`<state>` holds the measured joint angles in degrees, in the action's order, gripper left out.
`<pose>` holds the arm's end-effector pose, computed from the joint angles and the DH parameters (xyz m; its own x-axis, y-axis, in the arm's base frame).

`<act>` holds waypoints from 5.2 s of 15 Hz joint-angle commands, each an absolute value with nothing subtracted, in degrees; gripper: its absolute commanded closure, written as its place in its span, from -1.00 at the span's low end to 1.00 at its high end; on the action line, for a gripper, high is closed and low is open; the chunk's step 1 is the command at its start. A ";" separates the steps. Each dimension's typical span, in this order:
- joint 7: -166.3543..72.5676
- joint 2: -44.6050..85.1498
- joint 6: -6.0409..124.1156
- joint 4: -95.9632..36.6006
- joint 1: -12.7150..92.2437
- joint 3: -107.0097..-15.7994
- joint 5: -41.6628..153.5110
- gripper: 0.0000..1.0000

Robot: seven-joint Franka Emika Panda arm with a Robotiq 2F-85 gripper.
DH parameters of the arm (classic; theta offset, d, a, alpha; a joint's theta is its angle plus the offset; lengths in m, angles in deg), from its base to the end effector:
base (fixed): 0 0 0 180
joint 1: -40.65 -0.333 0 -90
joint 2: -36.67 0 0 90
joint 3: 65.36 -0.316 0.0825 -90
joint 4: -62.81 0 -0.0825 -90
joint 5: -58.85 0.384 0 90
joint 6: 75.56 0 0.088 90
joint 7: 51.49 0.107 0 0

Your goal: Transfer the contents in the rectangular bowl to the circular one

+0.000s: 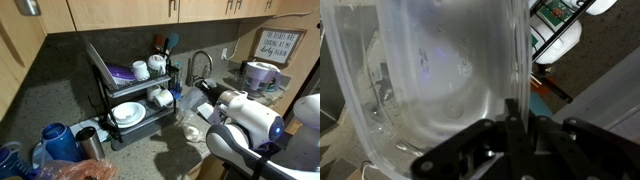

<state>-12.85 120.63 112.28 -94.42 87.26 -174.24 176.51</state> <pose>0.3025 0.1357 0.3096 -0.2920 -0.7203 0.6293 -0.3417 -0.5360 -0.7720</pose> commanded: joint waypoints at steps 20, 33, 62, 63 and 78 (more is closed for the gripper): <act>-14.48 120.61 123.63 -93.50 86.43 -179.86 189.85 0.97; -10.02 120.65 122.53 -96.12 86.01 -172.93 180.42 0.97; -15.30 120.64 103.17 -95.56 87.93 -163.62 181.71 0.97; -16.40 120.64 101.52 -95.58 88.37 -162.55 181.64 0.97; -34.10 116.47 83.98 -91.51 99.37 -151.11 182.47 0.97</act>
<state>-28.62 120.49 84.61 -93.80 97.34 -153.57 181.57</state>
